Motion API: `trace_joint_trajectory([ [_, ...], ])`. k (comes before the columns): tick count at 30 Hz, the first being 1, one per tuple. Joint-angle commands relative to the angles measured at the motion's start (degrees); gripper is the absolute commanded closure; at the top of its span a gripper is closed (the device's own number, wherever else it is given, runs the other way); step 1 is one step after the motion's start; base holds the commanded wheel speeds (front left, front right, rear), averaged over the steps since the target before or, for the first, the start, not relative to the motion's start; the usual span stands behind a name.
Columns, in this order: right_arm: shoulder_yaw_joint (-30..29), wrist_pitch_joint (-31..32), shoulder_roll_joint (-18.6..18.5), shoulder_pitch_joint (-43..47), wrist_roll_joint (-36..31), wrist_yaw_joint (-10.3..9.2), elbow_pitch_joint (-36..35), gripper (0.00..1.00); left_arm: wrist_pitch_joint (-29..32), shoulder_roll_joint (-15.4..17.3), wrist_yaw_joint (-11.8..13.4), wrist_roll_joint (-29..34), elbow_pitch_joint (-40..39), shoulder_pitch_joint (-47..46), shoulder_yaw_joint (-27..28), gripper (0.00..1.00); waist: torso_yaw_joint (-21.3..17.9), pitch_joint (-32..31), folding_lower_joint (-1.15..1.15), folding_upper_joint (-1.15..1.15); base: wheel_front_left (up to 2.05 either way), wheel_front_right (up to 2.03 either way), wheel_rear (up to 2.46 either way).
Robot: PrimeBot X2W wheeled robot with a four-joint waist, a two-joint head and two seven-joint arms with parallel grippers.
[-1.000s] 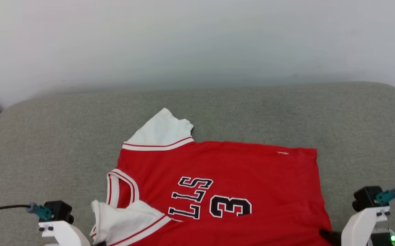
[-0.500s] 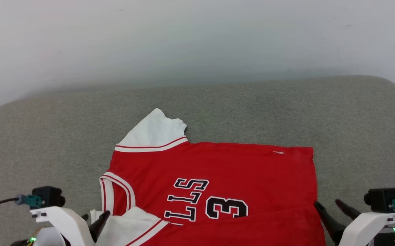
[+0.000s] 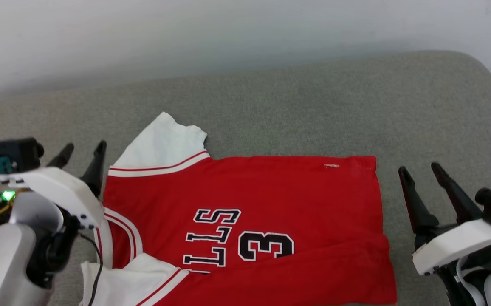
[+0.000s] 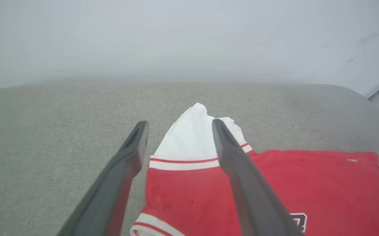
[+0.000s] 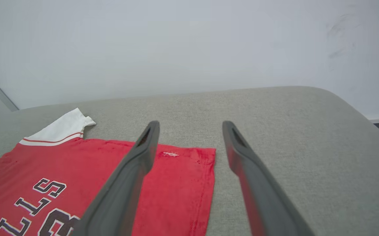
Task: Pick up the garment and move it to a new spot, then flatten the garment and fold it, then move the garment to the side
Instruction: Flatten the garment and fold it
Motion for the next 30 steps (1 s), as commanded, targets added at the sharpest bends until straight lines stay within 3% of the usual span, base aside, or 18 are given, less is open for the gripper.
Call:
trace_joint_trajectory([
  [1, 0.15, -0.69, 0.82, -1.77, -0.31, -0.04, -0.81, 0.0, -0.36, -0.08, -0.34, 0.85, 0.44, -2.49, 0.26, 0.0, -2.04, 5.1, 0.0, 0.0, 0.0, 0.0, 0.0],
  [9, 0.78, -3.28, 3.32, -8.37, -2.28, -0.05, -3.07, 0.0, 4.52, 1.53, -5.11, -1.02, 7.68, -17.73, 0.38, 0.0, -5.68, 15.23, 0.0, 0.0, 0.0, 0.0, 0.0],
  [19, 2.46, -3.97, 5.07, -10.79, -3.71, -0.04, -2.59, 0.0, 23.45, 6.98, -12.5, -4.9, 16.14, -29.99, -3.91, 0.0, -10.38, 20.71, 0.0, 0.0, 0.0, 0.0, 0.0],
  [23, 2.68, -3.48, 5.68, -10.32, -3.51, -0.05, -1.91, 0.0, 31.3, 9.95, -12.77, -4.98, 18.0, -32.42, -5.72, 0.0, -11.79, 22.31, 0.0, 0.0, 0.0, 0.0, 0.0],
  [30, 2.3, -2.88, 6.4, -9.8, -2.4, -0.05, -0.26, 0.0, 42.02, 10.35, -11.05, -6.18, 22.37, -31.16, -9.28, 0.0, -13.22, 24.1, 0.0, 0.0, 0.0, 0.0, 0.0],
])
